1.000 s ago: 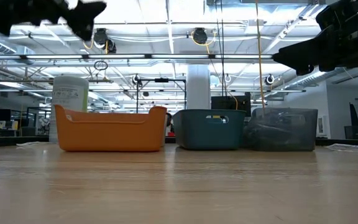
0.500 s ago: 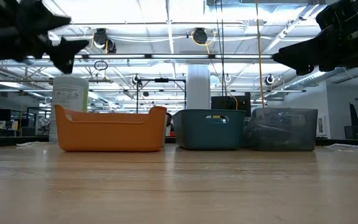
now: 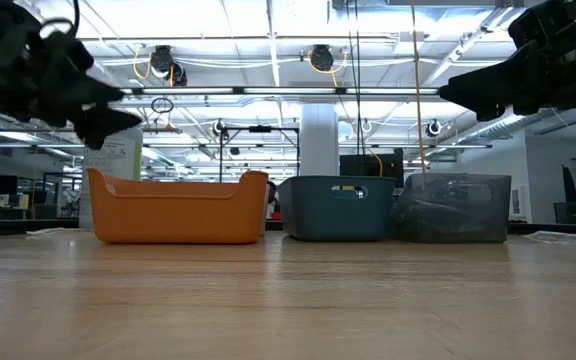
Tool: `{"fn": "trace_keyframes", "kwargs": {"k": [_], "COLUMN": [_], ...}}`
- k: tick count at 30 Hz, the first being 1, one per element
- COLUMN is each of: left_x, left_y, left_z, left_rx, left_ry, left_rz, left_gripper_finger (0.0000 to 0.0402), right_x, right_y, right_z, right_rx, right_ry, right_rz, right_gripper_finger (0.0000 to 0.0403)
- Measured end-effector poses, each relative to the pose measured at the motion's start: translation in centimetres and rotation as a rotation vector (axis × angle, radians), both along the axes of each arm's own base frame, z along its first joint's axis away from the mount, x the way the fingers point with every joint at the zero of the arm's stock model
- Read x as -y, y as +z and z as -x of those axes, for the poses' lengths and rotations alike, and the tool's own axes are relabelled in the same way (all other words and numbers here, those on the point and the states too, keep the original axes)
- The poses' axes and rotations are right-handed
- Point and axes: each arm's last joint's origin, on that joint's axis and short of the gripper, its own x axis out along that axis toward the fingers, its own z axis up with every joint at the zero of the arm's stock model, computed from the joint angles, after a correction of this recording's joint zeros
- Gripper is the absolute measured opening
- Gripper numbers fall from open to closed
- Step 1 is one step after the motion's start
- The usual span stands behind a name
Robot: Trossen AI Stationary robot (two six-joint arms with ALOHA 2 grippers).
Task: Pick & Place Travel size toiletries
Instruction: Return to Home Position
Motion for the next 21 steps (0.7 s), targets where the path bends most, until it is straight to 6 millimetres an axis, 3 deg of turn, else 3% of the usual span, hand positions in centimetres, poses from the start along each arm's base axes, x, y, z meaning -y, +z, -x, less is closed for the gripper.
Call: {"fn": "trace_keyframes", "kwargs": {"k": [4,13,21], "left_x": [-0.12,-0.13,-0.14], "left_y": [-0.28,-0.35,-0.34], "left_z": [0.31,0.44,0.41], "left_rx": [-0.029,-0.04,-0.039], "left_ry": [0.066,0.064,0.065], "left_rz": [0.014,-0.115,-0.111], "left_gripper_finger": [0.0264,0.0264,0.0264], "right_x": [0.0,-0.01,0.0], "right_y": [0.0,0.0,0.0], "right_z": [0.0,0.0,0.0], "right_rx": [0.0,0.0,0.0], "right_ry": [0.0,0.001,0.0], "right_rz": [0.0,0.0,0.0], "right_gripper_finger": [0.0155,0.0155,0.0155]}}
